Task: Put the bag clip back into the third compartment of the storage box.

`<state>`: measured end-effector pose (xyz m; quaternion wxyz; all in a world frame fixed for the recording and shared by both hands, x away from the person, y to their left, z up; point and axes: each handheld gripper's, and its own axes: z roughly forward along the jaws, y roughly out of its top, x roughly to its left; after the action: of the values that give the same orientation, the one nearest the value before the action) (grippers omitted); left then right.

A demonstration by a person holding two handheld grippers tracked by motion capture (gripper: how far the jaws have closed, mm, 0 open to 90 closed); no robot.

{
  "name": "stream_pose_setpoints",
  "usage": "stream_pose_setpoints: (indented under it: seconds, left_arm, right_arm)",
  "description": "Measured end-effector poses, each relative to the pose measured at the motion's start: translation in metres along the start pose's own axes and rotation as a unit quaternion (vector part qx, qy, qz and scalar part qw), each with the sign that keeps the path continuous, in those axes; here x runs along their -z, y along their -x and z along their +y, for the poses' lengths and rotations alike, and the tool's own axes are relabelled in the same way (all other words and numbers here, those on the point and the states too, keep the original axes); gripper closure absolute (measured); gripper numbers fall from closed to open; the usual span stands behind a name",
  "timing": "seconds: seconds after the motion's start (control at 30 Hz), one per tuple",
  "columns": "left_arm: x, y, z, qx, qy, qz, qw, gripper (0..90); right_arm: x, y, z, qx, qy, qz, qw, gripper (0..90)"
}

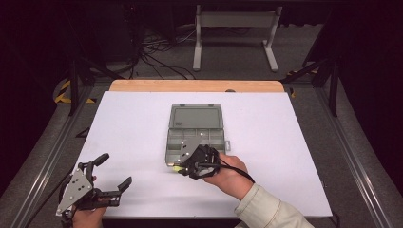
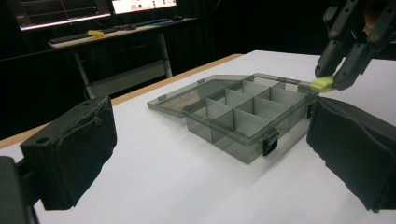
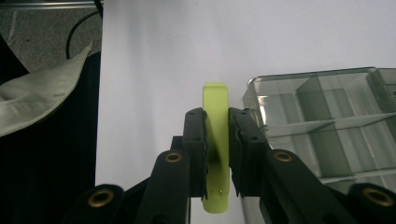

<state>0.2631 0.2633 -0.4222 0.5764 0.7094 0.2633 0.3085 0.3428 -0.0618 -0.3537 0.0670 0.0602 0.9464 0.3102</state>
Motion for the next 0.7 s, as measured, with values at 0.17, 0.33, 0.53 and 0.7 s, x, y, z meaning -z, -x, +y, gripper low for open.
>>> stream_pose_setpoints:
  seconds: [0.17,0.33,0.53,0.7]
  left_arm:
    - [0.000,0.000,0.000,0.000,0.000,0.000,1.0000,2.4]
    - [0.000,0.000,0.000,0.000,0.000,0.000,1.0000,2.4]
    - [0.000,0.000,0.000,0.000,0.000,0.000,1.0000,2.3]
    - [0.000,0.000,0.000,-0.001,0.000,0.000,1.0000,2.3]
  right_arm:
    - [0.007,0.008,0.000,-0.007,0.011,-0.005,0.9999,78.0]
    - [0.018,0.019,0.000,-0.021,0.029,-0.017,0.9992,77.9]
    - [0.025,0.035,-0.002,-0.041,0.042,-0.031,0.9978,77.8]
    - [0.028,0.048,-0.003,-0.055,0.049,-0.041,0.9964,77.8]
